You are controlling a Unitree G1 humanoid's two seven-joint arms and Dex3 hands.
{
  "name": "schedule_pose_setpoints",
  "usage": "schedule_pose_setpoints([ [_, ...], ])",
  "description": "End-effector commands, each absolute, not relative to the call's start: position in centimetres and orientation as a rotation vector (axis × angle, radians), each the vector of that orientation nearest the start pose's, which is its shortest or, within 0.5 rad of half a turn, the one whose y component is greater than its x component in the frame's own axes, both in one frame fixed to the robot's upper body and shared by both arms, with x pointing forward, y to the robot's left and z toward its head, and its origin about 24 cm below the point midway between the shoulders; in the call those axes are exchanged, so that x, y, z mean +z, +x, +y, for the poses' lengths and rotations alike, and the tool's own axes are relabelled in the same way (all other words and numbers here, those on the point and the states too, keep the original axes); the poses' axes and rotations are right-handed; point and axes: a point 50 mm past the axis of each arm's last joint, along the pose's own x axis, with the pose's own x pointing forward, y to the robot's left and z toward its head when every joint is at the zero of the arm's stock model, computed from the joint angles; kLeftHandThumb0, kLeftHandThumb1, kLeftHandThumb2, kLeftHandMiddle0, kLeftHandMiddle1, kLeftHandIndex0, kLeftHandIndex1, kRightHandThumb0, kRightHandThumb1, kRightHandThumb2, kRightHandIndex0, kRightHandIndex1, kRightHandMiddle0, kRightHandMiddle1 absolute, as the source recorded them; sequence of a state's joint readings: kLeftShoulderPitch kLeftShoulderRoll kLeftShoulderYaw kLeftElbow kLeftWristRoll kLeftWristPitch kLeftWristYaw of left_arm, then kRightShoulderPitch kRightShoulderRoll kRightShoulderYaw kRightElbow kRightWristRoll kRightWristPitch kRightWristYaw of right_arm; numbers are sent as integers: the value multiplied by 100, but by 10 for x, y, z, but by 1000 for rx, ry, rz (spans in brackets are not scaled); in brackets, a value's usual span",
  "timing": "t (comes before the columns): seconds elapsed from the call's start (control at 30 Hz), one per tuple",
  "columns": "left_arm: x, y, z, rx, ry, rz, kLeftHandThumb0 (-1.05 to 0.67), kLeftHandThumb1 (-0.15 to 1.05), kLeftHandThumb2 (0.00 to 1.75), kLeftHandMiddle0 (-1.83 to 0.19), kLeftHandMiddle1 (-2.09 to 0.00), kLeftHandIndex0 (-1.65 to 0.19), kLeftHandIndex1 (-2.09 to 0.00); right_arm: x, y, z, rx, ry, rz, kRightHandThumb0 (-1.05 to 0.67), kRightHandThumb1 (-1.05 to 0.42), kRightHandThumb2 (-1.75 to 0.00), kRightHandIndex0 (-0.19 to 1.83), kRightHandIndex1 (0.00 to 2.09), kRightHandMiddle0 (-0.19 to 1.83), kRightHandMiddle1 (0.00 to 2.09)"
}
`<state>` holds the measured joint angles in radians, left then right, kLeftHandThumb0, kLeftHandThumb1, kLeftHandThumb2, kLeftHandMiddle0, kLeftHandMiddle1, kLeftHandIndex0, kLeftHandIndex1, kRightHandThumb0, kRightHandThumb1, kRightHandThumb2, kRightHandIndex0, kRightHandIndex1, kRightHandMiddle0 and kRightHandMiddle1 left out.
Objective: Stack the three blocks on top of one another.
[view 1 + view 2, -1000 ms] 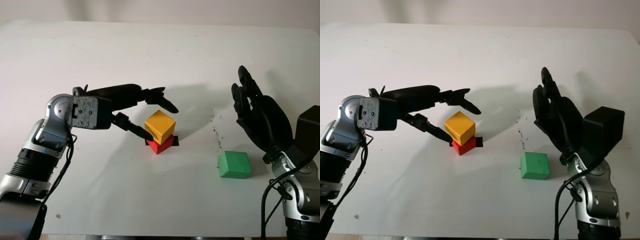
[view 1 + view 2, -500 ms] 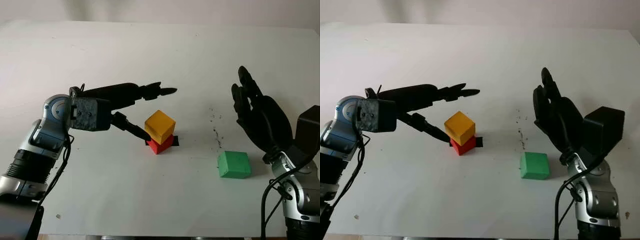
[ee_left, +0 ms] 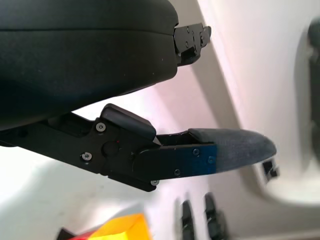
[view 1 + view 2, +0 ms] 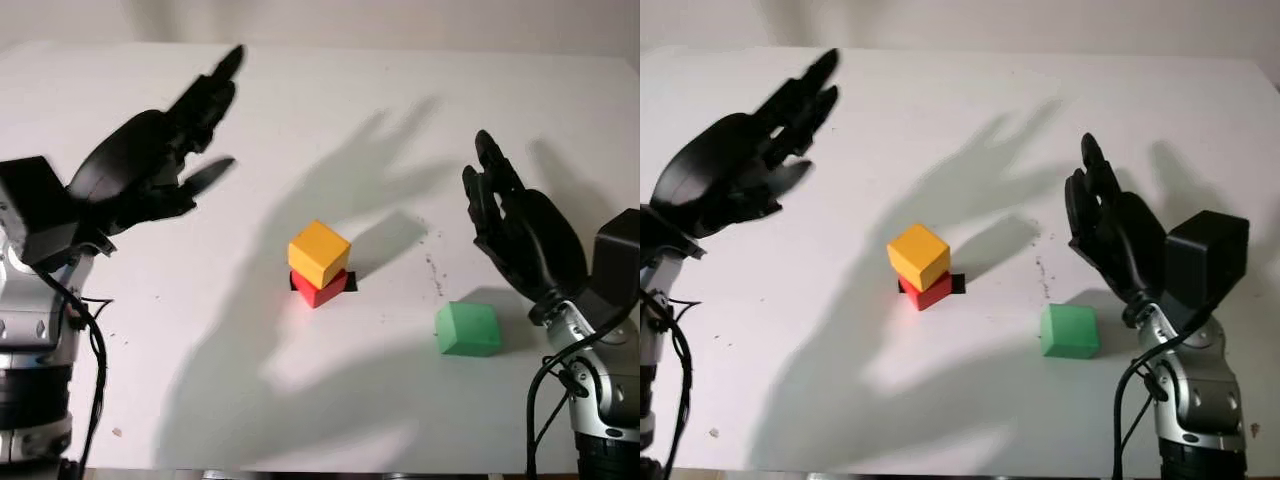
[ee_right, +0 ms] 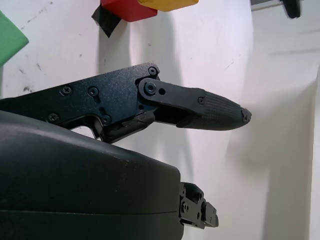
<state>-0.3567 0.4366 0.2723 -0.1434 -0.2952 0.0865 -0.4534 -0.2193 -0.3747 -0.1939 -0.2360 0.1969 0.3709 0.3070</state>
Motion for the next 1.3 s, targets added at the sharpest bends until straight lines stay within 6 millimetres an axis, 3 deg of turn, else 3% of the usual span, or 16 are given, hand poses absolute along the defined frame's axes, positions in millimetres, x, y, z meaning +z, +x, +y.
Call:
schedule_pose_setpoints([
  [0.0, 190, 280, 236, -247, 157, -451, -88, 105, 80, 19, 0, 19, 0, 163, 279, -224, 184, -289, -154, -72, -105, -45, -19, 0, -19, 0],
  [0.07, 179, 277, 238, -211, 121, -430, -87, 105, 80, 19, 0, 19, 0, 172, 277, -227, 174, -375, -156, -76, -105, -42, -19, 0, -18, 1],
  [0.17, 157, 273, 238, -181, 72, -378, -84, 105, 79, 19, 0, 19, 0, 190, 273, -233, 182, -440, -162, -78, -104, -21, -18, 2, -14, 4],
  [0.27, 138, 267, 237, -172, 31, -353, -80, 105, 75, 19, 0, 19, 0, 209, 264, -238, 180, -636, -163, -83, -103, -9, -13, 5, -7, 8],
  [0.6, 106, 255, 226, -117, -50, -314, -78, 105, 71, 19, 0, 19, 0, 239, 214, -235, 237, -997, -147, -73, -86, -3, -5, 7, 14, 9],
  [1.0, 104, 257, 224, -122, -35, -326, -77, 105, 71, 19, 0, 19, 0, 224, 177, -216, 316, -1246, -63, -70, -84, -6, -4, 6, 16, 6],
  [1.27, 103, 254, 224, -118, -47, -351, -76, 105, 70, 19, 0, 19, 0, 198, 166, -210, 358, -1251, -35, -70, -84, -5, -9, 4, 13, 4],
])
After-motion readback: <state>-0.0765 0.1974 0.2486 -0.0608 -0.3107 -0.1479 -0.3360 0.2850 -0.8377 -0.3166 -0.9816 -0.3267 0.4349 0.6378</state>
